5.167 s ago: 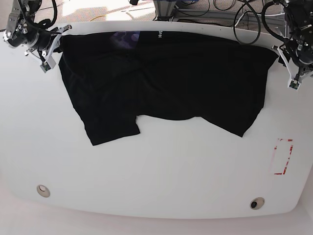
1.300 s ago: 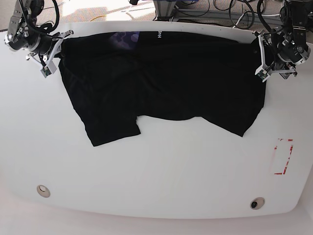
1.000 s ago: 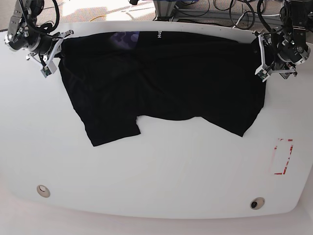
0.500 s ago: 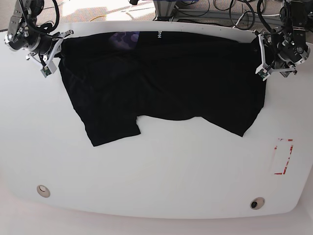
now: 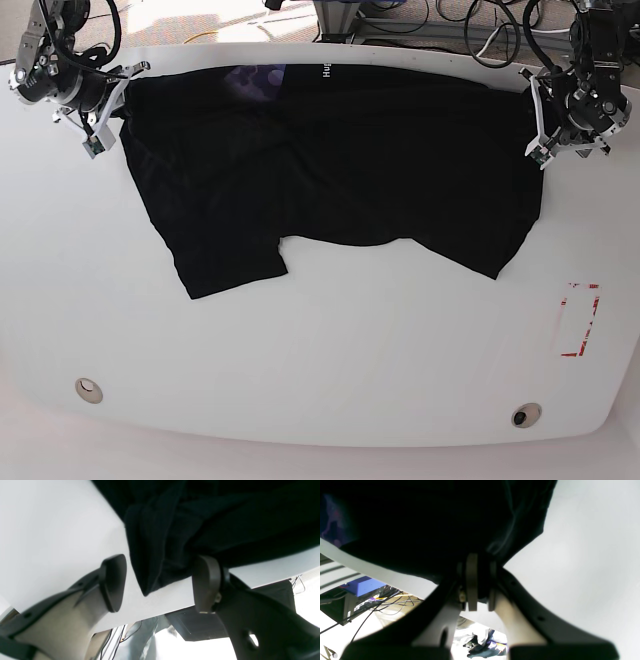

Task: Layout the t-shirt on the table in an organized manner, then fold the t-shirt properly
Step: 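Drag the held shirt edge with the left gripper toward the table center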

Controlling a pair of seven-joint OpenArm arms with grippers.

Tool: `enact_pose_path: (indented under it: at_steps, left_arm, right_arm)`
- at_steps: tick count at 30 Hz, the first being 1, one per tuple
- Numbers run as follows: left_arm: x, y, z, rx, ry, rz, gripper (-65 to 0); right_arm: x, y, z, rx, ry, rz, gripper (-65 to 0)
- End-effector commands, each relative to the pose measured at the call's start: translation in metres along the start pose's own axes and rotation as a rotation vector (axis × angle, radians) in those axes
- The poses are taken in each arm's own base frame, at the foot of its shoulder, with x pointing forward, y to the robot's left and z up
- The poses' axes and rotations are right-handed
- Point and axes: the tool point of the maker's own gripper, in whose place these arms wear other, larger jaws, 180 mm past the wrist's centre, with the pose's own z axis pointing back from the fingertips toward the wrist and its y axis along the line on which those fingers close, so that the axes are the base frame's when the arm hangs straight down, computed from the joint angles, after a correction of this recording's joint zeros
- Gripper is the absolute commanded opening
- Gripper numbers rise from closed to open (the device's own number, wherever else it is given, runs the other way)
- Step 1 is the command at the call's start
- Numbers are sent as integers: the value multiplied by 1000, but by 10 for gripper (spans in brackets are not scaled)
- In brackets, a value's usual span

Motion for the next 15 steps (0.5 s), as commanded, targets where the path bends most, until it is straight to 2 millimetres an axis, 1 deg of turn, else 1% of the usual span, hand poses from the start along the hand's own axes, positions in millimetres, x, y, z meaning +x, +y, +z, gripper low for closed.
enact_pose_path:
  at_steps: [1,3,9,12,15]
  left_arm:
    - [0,9,5,29,3,-8,-283]
    - [0,10,5,30,3,-7,-326]
    - [-1,10,5,28,6,-6,-554]
    - [-1,10,5,29,5,-6,-611]
    - [0,10,6,31,2,-8,-626]
  right_arm:
    - [7,-5,6,-12,-24,14,-610]
    - [7,-5,6,-13,-24,13,-610]
    - [7,-5,6,-13,-24,13,-610]
    - [7,-5,6,-13,-24,13,-610]
    - [7,-5,6,-13,-24,13,-610]
